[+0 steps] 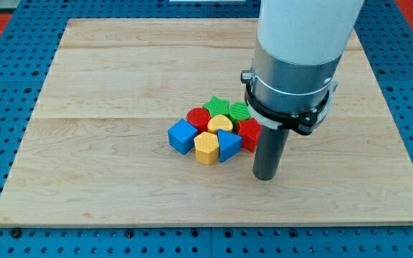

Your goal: Separate the green star and red star from the group of blocks

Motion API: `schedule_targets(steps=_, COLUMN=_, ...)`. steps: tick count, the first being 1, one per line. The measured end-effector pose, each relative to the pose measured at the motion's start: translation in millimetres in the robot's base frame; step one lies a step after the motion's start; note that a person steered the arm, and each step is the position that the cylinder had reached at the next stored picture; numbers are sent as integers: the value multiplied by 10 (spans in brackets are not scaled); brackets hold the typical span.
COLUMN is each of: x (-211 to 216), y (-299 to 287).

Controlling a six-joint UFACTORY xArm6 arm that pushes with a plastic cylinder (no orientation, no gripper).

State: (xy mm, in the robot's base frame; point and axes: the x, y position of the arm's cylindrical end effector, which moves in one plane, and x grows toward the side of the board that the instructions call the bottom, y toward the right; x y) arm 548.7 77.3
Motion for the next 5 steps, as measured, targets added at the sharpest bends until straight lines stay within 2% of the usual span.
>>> schedule_targets(steps=5, x=4, y=-2)
